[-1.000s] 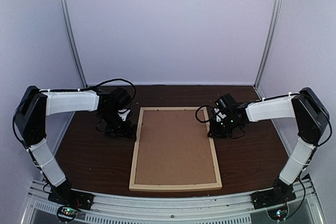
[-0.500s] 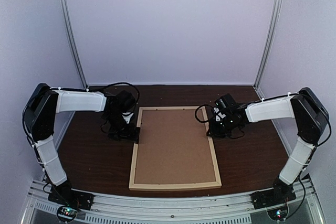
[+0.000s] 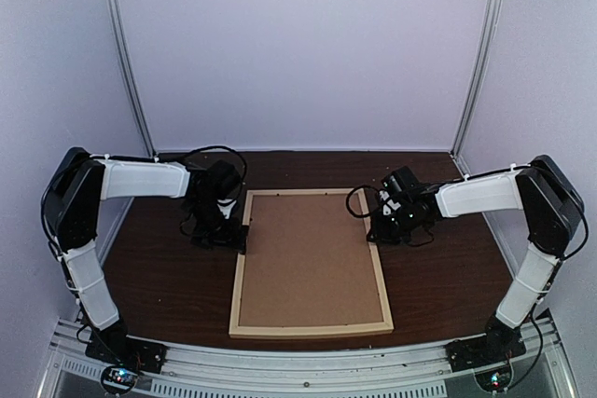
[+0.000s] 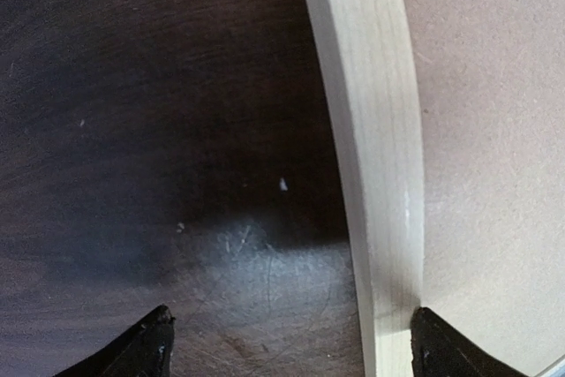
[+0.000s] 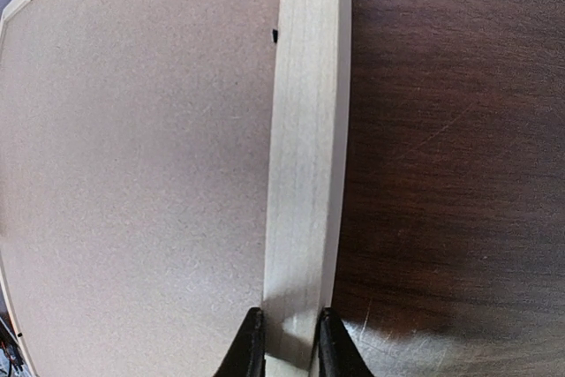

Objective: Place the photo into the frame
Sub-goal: Press the fastener onto the backboard.

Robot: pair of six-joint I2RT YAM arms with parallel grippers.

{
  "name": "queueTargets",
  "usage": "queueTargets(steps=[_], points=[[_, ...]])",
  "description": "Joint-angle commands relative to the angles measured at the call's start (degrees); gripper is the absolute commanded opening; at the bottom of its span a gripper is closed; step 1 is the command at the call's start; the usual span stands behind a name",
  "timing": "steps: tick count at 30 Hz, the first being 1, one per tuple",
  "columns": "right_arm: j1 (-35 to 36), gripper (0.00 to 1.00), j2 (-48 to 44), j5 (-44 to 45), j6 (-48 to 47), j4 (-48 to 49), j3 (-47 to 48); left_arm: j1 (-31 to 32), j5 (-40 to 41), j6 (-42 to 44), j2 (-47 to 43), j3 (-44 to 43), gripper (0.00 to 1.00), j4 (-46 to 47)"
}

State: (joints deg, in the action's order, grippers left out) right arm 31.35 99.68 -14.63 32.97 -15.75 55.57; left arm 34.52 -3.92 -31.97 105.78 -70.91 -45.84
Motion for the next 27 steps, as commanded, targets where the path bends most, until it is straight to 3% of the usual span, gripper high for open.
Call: queueTargets(steps=[1,27], points=[[-0.4,0.09,4.5,-0.7,-0.2,0.5,-1.7,0.2,1.0,-1.2,-2.3,1.6,0.93,-1.5],[-0.4,0.08,3.2,-0.7,0.6,1.5,-3.4,1.9,-0.1,-1.3,2.1,-0.2,0.93,0.6]])
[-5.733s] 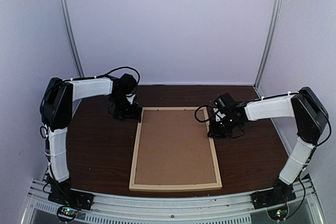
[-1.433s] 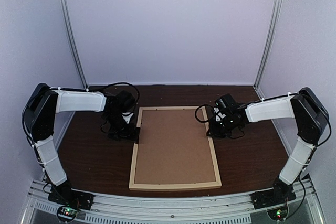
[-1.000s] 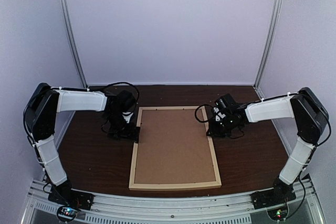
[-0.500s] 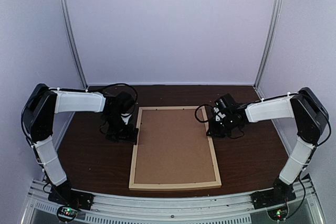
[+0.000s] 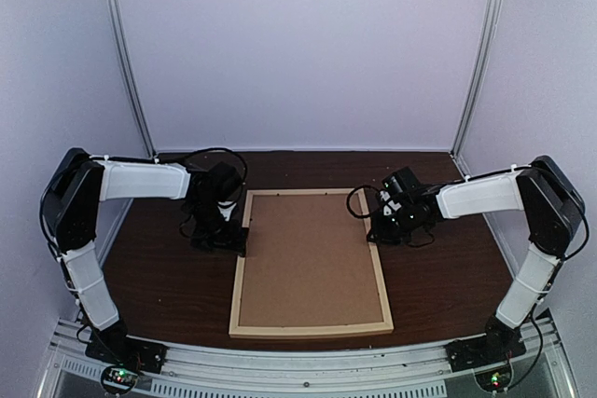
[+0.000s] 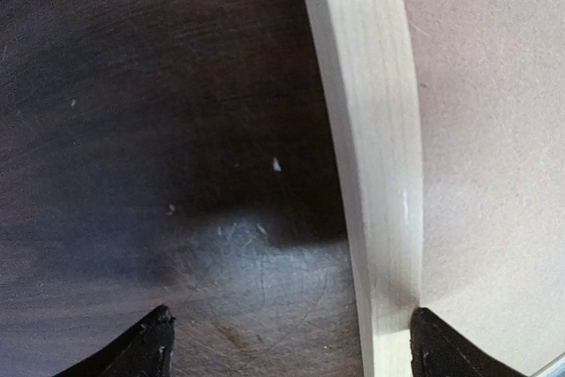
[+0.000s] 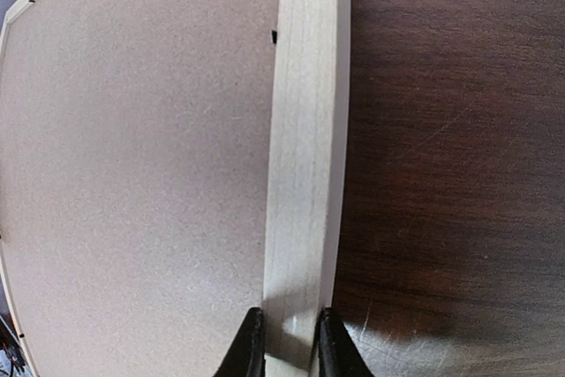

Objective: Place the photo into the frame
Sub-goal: Press the fastener onto the backboard.

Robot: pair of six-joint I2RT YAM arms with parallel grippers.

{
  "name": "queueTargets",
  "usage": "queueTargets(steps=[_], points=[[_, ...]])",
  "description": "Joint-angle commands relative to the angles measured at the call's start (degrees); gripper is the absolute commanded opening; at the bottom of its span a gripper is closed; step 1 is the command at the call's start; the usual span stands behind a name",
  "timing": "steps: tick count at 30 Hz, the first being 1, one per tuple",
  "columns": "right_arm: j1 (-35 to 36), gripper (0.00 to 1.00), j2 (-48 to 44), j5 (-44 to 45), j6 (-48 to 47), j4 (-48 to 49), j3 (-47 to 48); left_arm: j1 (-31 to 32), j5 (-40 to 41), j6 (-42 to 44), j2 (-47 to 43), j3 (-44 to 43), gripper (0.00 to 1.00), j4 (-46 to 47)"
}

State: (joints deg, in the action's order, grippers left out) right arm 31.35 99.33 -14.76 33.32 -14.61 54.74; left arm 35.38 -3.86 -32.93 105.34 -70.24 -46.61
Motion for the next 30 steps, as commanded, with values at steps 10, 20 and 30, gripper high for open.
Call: queueTargets(steps=[10,20,30], points=[[-0.4,0.08,3.8,-0.6,0.2,0.3,-2.4,2.9,-0.5,-1.4,3.9,-0.7,0.94,1.8],[-0.3,0.08,4.3,-0.9,0.5,0.8,-2.6,5.6,-1.3,-2.7,6.0,-0.9,0.93,3.1],[-0.3,0.08,4.1,-0.6,0.7,0.9,-3.1,5.7,0.9,-1.6,0.2,-1.0,0.93,2.3]])
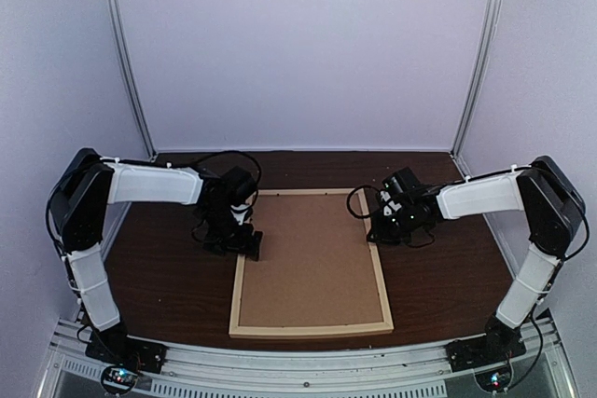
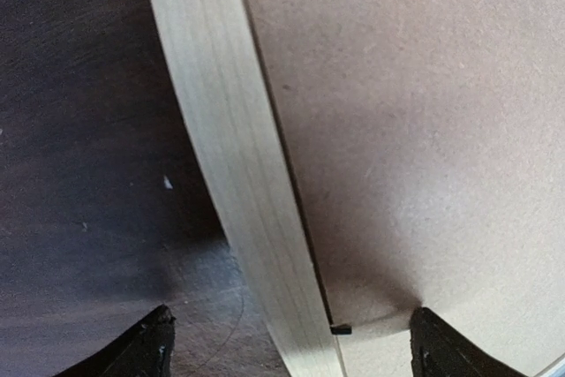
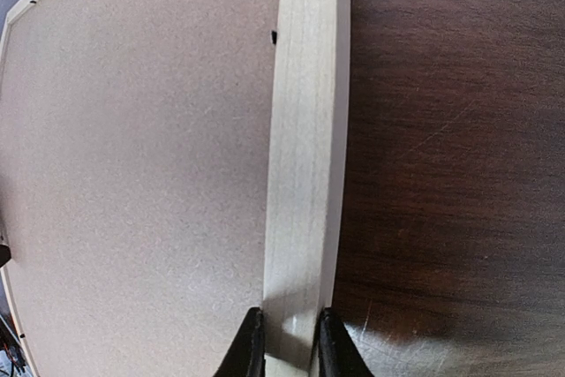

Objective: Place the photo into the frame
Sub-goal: Press the fastener onto the backboard, then hold the fastener against the backboard.

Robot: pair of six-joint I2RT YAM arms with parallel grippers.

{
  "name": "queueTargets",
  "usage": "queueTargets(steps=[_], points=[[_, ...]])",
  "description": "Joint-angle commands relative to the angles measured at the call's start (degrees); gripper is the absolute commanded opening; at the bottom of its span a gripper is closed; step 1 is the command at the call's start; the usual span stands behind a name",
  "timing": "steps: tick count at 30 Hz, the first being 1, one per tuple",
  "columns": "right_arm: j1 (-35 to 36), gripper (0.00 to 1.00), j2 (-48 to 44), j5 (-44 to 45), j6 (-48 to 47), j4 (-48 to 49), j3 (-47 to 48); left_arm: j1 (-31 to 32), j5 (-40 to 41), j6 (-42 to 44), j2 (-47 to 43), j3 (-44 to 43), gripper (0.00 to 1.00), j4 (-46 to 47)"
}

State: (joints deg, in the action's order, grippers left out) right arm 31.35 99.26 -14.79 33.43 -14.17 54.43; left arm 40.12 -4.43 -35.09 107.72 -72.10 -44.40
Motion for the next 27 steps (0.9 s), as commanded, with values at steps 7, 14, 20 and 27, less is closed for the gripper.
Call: queueTargets(steps=[7,14,20,27], points=[[-0.3,0.08,4.1,-0.4,0.5,0.5,-2.8,0.9,3.6,1.3,-9.6,2.2,0.94,-5.1],[-0.3,0.08,4.7,-0.7,0.6,1.5,-2.8,1.3,2.9,-1.0,-17.3,10.9,0.93,-7.1],[-0.2,0.08,5.2,-0.8,0.5,1.7,-2.7,4.2,2.8,-3.6,-20.8,16.0,0.94,-6.9],[-0.2,0.08,5.2,-0.8,0.7,2.0,-2.8,6.4,2.0,-5.7,-20.5,17.9,0.94,-5.4]])
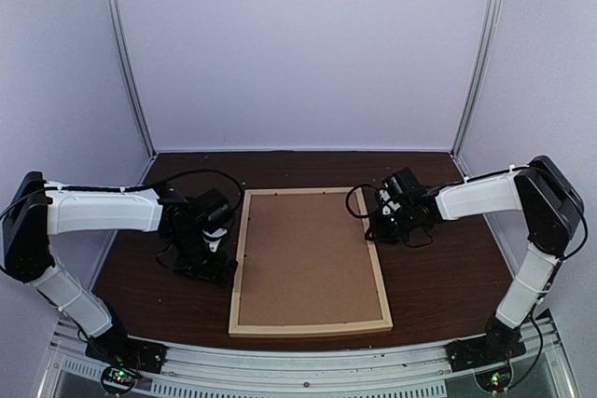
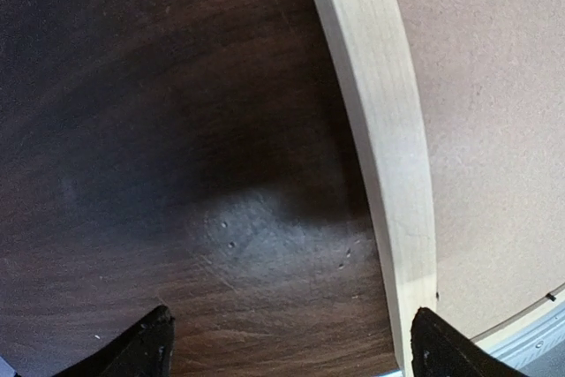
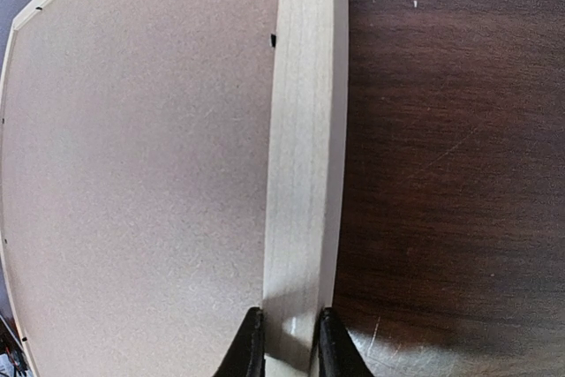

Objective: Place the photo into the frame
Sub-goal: Hold the fastener against the backboard.

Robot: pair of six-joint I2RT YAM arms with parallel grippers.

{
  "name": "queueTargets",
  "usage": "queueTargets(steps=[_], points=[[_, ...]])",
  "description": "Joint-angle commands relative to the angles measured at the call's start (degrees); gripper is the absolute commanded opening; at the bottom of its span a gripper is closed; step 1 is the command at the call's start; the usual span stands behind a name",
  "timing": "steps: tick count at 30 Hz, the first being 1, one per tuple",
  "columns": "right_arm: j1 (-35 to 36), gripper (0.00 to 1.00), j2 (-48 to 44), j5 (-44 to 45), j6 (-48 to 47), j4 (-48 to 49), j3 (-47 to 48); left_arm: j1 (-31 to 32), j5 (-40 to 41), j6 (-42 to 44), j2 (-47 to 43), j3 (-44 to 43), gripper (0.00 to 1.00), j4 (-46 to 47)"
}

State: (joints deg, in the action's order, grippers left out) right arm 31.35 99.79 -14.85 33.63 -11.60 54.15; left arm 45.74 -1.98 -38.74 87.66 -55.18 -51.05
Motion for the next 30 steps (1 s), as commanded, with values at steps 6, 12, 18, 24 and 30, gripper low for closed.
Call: queueTargets(steps=[6,12,18,24,30], points=[[-0.2,0.08,4.4,-0.5,0.5,-0.8,-2.6,1.3,-0.5,-2.2,1.6,-0.2,0.94,1.8],[-0.2,0.08,4.4,-0.5,0.5,-0.9,-2.8,1.3,-1.8,-2.2,3.3,-0.3,0.94,2.6],[-0.2,0.07,4.7,-0.7,0.4,-0.9,-2.8,1.9,-2.7,-2.8,4.3,0.0,0.94,4.1],[-0.2,0.07,4.6,-0.6,0.3,-1.0,-2.9,2.8,-3.0,-3.5,5.1,0.4,0.94,4.0],[-0.2,0.07,4.5,-0.6,0.4,-0.9,-2.9,3.1,-3.0,-4.1,5.1,1.3,0.94,4.0]])
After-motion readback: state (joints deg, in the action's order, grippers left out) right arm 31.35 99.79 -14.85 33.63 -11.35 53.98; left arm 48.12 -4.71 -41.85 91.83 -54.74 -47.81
